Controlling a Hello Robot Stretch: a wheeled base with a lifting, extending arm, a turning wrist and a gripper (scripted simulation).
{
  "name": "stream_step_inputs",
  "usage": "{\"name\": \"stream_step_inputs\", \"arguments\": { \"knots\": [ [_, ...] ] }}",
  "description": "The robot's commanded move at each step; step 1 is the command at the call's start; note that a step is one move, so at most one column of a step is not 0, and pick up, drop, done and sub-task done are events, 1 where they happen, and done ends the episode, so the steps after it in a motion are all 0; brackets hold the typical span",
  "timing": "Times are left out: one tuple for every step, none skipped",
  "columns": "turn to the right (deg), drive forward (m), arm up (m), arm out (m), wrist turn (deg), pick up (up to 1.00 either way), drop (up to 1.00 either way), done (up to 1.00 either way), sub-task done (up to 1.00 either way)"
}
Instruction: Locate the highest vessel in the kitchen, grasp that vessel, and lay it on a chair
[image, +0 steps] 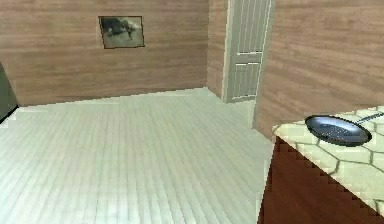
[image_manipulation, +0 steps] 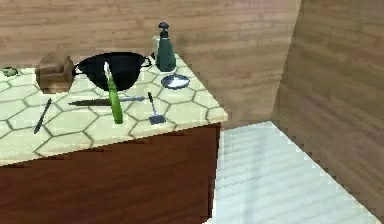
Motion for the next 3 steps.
{"name": "stream_step_inputs", "arguments": {
  "knots": [
    [45.0, 0.0, 0.0, 0.0, 0.0, 0.0, 0.0, 0.0, 0.0],
    [45.0, 0.0, 0.0, 0.0, 0.0, 0.0, 0.0, 0.0, 0.0],
    [33.0, 0.0, 0.0, 0.0, 0.0, 0.0, 0.0, 0.0, 0.0]
  ]
}}
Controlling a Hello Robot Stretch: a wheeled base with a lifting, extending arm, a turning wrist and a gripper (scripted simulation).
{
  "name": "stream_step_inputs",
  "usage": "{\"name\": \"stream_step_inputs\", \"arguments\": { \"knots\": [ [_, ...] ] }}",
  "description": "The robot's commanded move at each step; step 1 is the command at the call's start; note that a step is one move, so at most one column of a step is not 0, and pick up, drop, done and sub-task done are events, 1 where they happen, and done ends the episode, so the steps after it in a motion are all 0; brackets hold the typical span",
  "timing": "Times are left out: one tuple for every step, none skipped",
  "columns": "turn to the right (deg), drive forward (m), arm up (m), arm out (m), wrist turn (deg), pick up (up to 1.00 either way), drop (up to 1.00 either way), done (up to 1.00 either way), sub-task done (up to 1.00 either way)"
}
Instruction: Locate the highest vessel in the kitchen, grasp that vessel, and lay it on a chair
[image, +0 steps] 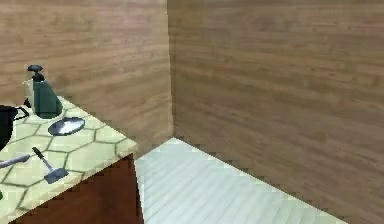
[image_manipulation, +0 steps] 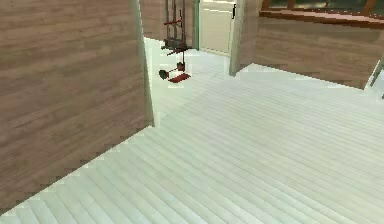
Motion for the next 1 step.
{"name": "stream_step_inputs", "arguments": {
  "knots": [
    [0.0, 0.7, 0.0, 0.0, 0.0, 0.0, 0.0, 0.0, 0.0]
  ]
}}
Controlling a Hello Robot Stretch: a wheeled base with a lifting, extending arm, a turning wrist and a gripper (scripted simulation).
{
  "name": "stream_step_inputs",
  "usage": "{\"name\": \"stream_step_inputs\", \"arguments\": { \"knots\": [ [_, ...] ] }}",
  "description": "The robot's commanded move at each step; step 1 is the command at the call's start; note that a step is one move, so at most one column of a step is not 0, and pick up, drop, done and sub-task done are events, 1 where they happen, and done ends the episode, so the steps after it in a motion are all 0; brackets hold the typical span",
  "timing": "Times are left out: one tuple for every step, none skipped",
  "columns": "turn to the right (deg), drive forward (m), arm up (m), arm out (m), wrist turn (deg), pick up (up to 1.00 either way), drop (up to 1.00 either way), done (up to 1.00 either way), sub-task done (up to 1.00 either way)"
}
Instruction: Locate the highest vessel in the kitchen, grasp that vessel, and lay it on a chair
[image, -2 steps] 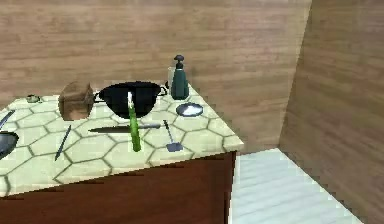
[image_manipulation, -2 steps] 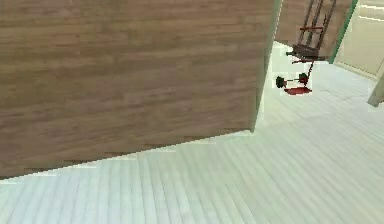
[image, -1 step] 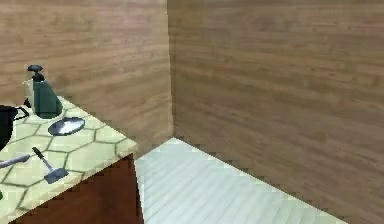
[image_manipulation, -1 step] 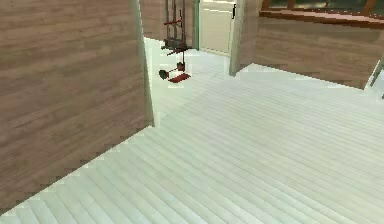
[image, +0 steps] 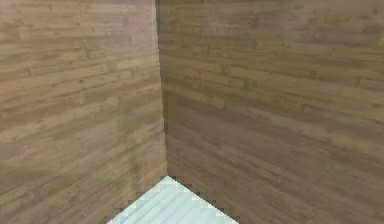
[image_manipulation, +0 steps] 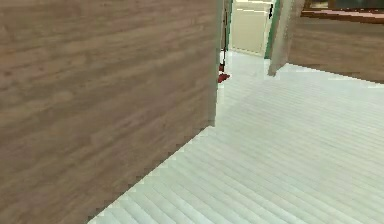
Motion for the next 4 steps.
{"name": "stream_step_inputs", "arguments": {
  "knots": [
    [0.0, 0.2, 0.0, 0.0, 0.0, 0.0, 0.0, 0.0, 0.0],
    [-45.0, 0.0, 0.0, 0.0, 0.0, 0.0, 0.0, 0.0, 0.0],
    [-3.0, 0.0, 0.0, 0.0, 0.0, 0.0, 0.0, 0.0, 0.0],
    [0.0, 0.7, 0.0, 0.0, 0.0, 0.0, 0.0, 0.0, 0.0]
  ]
}}
